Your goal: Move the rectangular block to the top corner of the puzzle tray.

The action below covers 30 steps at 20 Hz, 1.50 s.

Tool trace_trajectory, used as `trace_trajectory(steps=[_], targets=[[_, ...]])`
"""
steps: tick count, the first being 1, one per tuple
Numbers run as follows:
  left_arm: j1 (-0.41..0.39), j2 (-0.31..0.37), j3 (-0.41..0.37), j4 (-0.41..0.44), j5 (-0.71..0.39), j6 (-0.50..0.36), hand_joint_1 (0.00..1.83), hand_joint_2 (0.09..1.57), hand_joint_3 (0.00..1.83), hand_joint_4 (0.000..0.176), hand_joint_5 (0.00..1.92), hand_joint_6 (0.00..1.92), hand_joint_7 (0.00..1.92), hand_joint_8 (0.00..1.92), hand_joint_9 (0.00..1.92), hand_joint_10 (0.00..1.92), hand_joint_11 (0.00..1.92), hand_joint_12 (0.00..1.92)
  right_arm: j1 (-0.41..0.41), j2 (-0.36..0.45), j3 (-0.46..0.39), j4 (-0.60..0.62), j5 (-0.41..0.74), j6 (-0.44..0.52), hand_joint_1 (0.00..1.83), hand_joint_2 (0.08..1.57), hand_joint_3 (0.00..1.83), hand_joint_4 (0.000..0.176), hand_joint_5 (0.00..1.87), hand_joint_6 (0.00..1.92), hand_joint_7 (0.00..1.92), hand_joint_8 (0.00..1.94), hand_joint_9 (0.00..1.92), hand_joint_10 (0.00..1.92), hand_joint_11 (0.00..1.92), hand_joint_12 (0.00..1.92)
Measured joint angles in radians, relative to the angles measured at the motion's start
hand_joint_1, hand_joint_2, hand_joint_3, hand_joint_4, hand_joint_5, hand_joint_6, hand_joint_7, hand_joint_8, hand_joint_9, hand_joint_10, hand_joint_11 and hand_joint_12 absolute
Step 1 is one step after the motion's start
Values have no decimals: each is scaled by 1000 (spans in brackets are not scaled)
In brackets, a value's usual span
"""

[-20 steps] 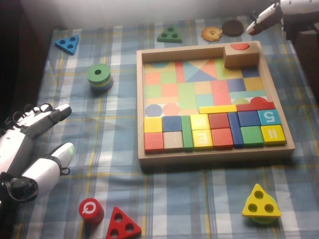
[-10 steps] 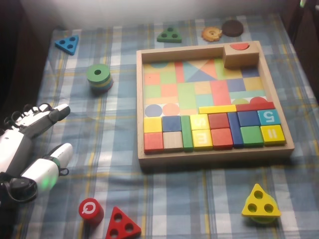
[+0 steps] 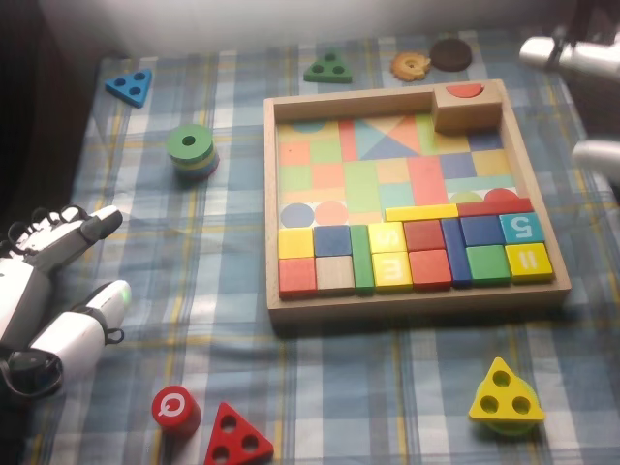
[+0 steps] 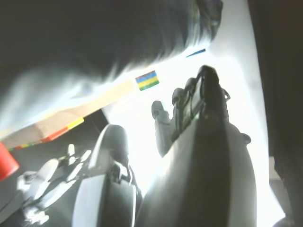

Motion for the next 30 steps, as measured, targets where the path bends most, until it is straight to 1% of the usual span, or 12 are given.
trace_trajectory(steps=[2, 5, 8, 10, 11, 13, 14, 17, 18, 21, 22, 30], targets=[[0, 0, 0, -4, -3, 0, 694, 1392, 0, 44, 424, 2, 186, 2, 68, 2, 0, 0, -103, -6, -85, 114, 171, -164, 0, 1275, 0, 0, 214, 2, 467, 1258, 480, 1886, 484, 1921], [0, 2, -7, -4, -6, -1, 664, 1407, 5, 50, 422, 0, 183, 1, 64, 5, 0, 0, -273, -16, -142, 249, 419, -196, 0, 1311, 5, 0, 173, 0, 558, 804, 509, 1618, 488, 1921], [-10, 2, -7, -4, -5, -3, 649, 1409, 2, 63, 411, 1, 168, 1, 54, 2, 0, 0, -330, -39, -176, 343, 531, -198, 0, 1282, 0, 0, 152, 0, 541, 96, 424, 484, 40, 1449], [-10, 2, -7, 8, -10, -4, 695, 1405, 0, 43, 426, 5, 182, 4, 69, 7, 0, 0, -346, -68, -191, 325, 599, -180, 0, 1234, 0, 0, 142, 3, 367, 11, 293, 178, 1, 1083], [-10, 1, -7, 2, -12, -4, 688, 1408, 0, 48, 423, 2, 179, 1, 61, 2, 0, 0, -366, -82, -191, 320, 612, -147, 0, 1156, 0, 30, 153, 2, 223, 19, 181, 73, 0, 744], [-10, 1, -7, -18, -11, -4, 660, 1401, 0, 57, 427, 3, 179, 1, 62, 2, 0, 0, -402, -108, -191, 361, 627, -79, 0, 1122, 0, 0, 213, 5, 187, 5, 157, 22, 0, 648], [-10, 1, -7, -20, -11, -5, 678, 1395, 0, 55, 432, 3, 188, 3, 66, 4, 0, 0, -411, -115, -190, 389, 633, -55, 0, 1092, 0, 15, 218, 3, 167, 8, 152, 12, 0, 741], [-10, -4, -7, -1, -14, -9, 686, 1394, 0, 50, 426, 2, 183, 1, 66, 3, 0, 0, -411, -129, -181, 410, 684, -22, 0, 1104, 0, 12, 210, 4, 132, 4, 38, 12, 0, 58], [-10, -6, -7, -1, -15, -9, 689, 1391, 0, 55, 426, 2, 185, 2, 67, 3, 0, 0, -411, -132, -181, 410, 691, -21, 0, 1088, 0, 37, 191, 0, 102, 0, 7, 2, 0, 11], [-10, -9, 2, -7, -15, -18, 642, 1400, 2, 57, 420, 0, 177, 1, 60, 1, 0, 0, -417, -137, -181, 422, 698, -20, 0, 1069, 0, 45, 179, 3, 93, 8, 5, 2, 0, 0], [-10, -9, 2, -10, -16, -23, 671, 1395, 0, 54, 424, 2, 179, 2, 66, 4, 0, 0, -417, -142, -181, 426, 708, -19, 0, 1037, 0, 73, 167, 0, 86, 4, 0, 0, 0, 0], [-10, -15, 7, -2, -14, -32, 682, 1388, 0, 54, 429, 0, 185, 0, 73, 3, 0, 0, -417, -200, -171, 473, 743, -1, 0, 986, 0, 87, 175, 3, 102, 3, 0, 0, 0, 0]])
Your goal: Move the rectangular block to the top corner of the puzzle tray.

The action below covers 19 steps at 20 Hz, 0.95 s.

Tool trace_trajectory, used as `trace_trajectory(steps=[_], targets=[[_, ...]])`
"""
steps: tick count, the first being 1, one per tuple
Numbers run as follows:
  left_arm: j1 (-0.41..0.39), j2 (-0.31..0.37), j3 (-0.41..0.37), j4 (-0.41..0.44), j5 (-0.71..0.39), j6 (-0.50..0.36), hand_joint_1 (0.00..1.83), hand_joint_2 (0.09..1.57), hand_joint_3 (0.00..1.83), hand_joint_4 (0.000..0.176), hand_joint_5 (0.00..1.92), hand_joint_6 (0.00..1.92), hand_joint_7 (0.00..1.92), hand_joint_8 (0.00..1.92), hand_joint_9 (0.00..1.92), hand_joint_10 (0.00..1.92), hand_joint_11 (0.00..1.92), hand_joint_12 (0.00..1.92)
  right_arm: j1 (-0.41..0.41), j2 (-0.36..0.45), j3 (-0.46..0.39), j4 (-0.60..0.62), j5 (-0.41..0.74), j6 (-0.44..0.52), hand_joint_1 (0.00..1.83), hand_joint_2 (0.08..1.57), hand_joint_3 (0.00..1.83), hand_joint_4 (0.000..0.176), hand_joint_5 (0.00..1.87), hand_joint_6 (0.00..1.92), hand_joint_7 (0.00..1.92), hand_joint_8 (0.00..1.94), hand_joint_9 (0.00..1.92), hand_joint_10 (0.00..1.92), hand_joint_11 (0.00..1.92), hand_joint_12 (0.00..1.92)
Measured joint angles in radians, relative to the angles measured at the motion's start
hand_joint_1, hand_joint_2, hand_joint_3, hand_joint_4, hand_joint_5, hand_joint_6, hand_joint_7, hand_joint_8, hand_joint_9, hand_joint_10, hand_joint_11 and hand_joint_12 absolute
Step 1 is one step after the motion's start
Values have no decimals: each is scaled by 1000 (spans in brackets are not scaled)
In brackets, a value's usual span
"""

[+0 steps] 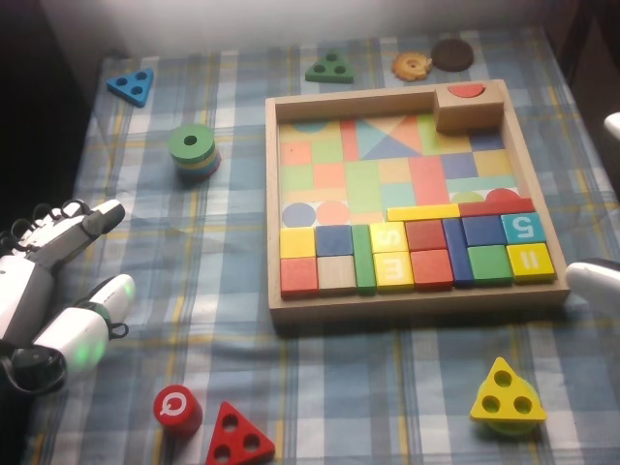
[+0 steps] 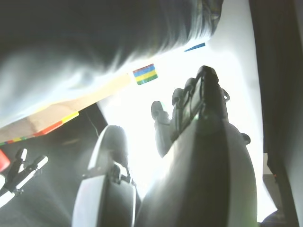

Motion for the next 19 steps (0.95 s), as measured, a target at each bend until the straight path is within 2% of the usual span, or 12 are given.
trace_trajectory(steps=[1, 5, 6, 7, 8, 9, 11, 12, 14, 15, 18, 19], targets=[[0, 0, 0, 5, -4, -3, 671, 1389, 0, 60, 421, 0, 182, 0, 71, 2, 0, 0, 0, -6, 5, -1, 0, 1, 0, 1004, 0, 61, 176, 4, 99, 2, 0, 0, 0, 0], [0, 0, -3, 35, -28, -4, 717, 1379, 0, 49, 435, 2, 187, 0, 82, 3, 0, 0, 0, -16, 6, 19, 48, 4, 0, 1000, 0, 61, 200, 16, 122, 15, 9, 3, 0, 0], [0, 0, -3, 50, -31, -4, 715, 1378, 0, 40, 445, 5, 196, 4, 91, 6, 0, 0, 0, -24, 7, 23, 60, 7, 0, 1005, 1, 48, 204, 16, 129, 16, 19, 7, 0, 0], [-3, 0, -3, 56, -31, -4, 718, 1377, 0, 50, 445, 5, 197, 4, 90, 6, 0, 0, 0, -31, 7, 27, 60, 14, 0, 1007, 2, 45, 209, 16, 132, 15, 23, 8, 0, 0], [-3, 0, -3, 61, -31, -4, 657, 1387, 3, 62, 428, 4, 188, 2, 85, 3, 0, 0, -2, -38, 10, 31, 60, 22, 0, 1012, 2, 65, 222, 7, 161, 8, 42, 6, 0, 0], [-3, 0, -3, 62, -31, -5, 643, 1385, 2, 65, 427, 5, 189, 2, 83, 2, 0, 0, -10, -43, 11, 31, 64, 33, 0, 1023, 6, 45, 228, 6, 182, 12, 58, 10, 0, 0], [-7, 0, -1, 55, -32, -5, 619, 1384, 1, 68, 422, 2, 186, 1, 81, 1, 0, 0, -11, -53, 14, 50, 71, 47, 0, 999, 0, 61, 229, 5, 181, 7, 70, 12, 13, 6], [-16, 0, 8, 61, -33, -5, 620, 1391, 4, 69, 418, 0, 185, 0, 77, 0, 0, 0, -14, -54, 19, 50, 81, 53, 0, 1024, 6, 32, 241, 8, 188, 9, 96, 20, 49, 23], [-19, 1, 11, 68, -37, -6, 645, 1389, 2, 61, 423, 2, 185, 2, 78, 4, 0, 0, -15, -66, 31, 53, 102, 53, 0, 1020, 3, 35, 252, 10, 198, 10, 102, 18, 45, 24], [-24, 1, 19, 76, -29, -12, 627, 1394, 4, 61, 429, 3, 177, 1, 77, 4, 0, 0, -15, -78, 41, 60, 105, 56, 0, 1034, 8, 21, 265, 13, 195, 7, 95, 13, 26, 18], [-42, 2, 35, 92, -11, -32, 639, 1401, 2, 65, 433, 4, 166, 3, 87, 6, 0, 0, -24, -95, 45, 77, 97, 66, 0, 983, 0, 112, 263, 6, 182, 1, 88, 5, 103, 61], [-40, 2, 35, 99, -10, -33, 648, 1401, 2, 65, 432, 3, 171, 4, 88, 6, 0, 0, -24, -96, 45, 77, 97, 66, 0, 993, 0, 102, 272, 8, 188, 3, 84, 3, 89, 60]])
